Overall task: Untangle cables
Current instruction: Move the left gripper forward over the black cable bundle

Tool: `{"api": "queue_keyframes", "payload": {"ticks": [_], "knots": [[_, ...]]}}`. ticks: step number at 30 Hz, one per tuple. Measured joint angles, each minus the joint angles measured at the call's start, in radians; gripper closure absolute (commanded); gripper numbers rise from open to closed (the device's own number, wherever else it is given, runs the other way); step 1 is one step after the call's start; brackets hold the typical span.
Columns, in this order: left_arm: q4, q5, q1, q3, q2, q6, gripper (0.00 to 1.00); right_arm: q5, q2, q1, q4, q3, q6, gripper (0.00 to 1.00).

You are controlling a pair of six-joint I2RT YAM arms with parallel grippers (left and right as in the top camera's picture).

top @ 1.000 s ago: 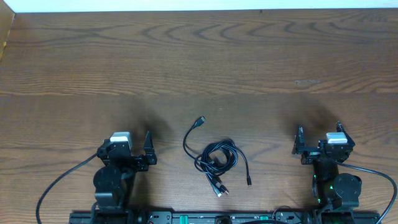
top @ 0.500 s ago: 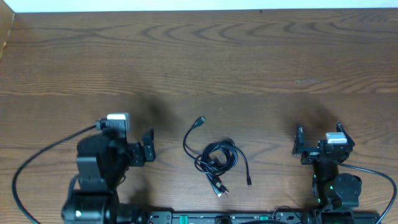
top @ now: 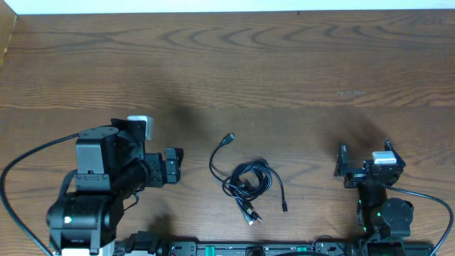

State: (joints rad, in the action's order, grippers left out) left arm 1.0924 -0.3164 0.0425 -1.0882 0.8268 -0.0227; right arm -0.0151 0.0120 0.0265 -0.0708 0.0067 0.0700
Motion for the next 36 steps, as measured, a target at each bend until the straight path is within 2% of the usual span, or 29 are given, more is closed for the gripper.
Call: {"api": "queue_keyframes", "payload": {"ticks": [6, 13, 22, 29, 36], "knots": [[0.092, 0.050, 0.102, -0.113, 0.056, -0.006, 0.03, 0.000, 0.000, 0.000, 0.000, 0.000, 0.000, 0.01], [0.115, 0.167, 0.286, -0.134, 0.181, -0.040, 0.03, 0.000, 0.000, 0.000, 0.000, 0.000, 0.000, 0.01], [0.139, 0.344, 0.549, -0.134, 0.392, -0.205, 0.03, 0.000, 0.000, 0.000, 0.000, 0.000, 0.000, 0.01], [0.076, 0.379, 0.648, -0.134, 0.516, -0.350, 0.02, 0.000, 0.000, 0.000, 0.000, 0.000, 0.000, 0.01], [-0.005, 0.383, 0.665, -0.134, 0.603, -0.386, 0.02, 0.000, 0.000, 0.000, 0.000, 0.000, 0.000, 0.01]]}}
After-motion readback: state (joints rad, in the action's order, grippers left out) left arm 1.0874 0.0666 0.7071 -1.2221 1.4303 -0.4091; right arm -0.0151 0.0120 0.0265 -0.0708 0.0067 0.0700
